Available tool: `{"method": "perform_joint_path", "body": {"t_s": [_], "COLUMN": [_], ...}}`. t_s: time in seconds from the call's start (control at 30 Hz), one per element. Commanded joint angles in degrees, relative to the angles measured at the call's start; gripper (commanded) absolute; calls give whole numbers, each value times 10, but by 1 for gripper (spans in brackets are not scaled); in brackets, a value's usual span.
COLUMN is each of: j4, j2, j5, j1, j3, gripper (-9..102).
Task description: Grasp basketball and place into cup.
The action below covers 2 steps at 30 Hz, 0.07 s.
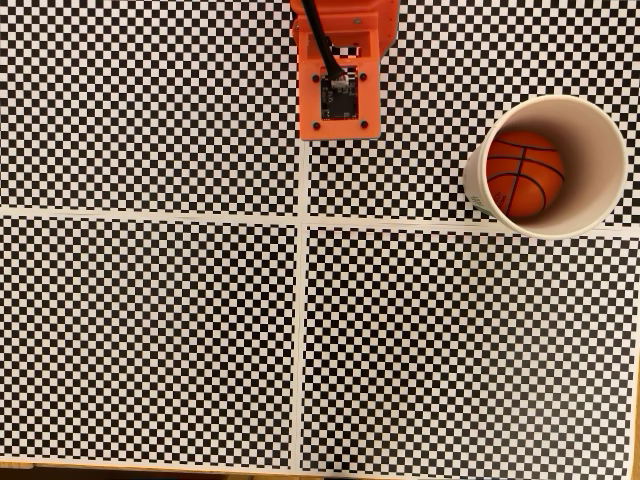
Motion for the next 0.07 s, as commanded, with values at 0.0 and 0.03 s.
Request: {"method": "perform_joint_path", "body": {"t_s": [0.0,0.03], "j4": [2,2], "j2": [3,3], "j5": [-4,-4], "j1": [-3,-3], "j3": [20,20], "gripper": [0,0]}}
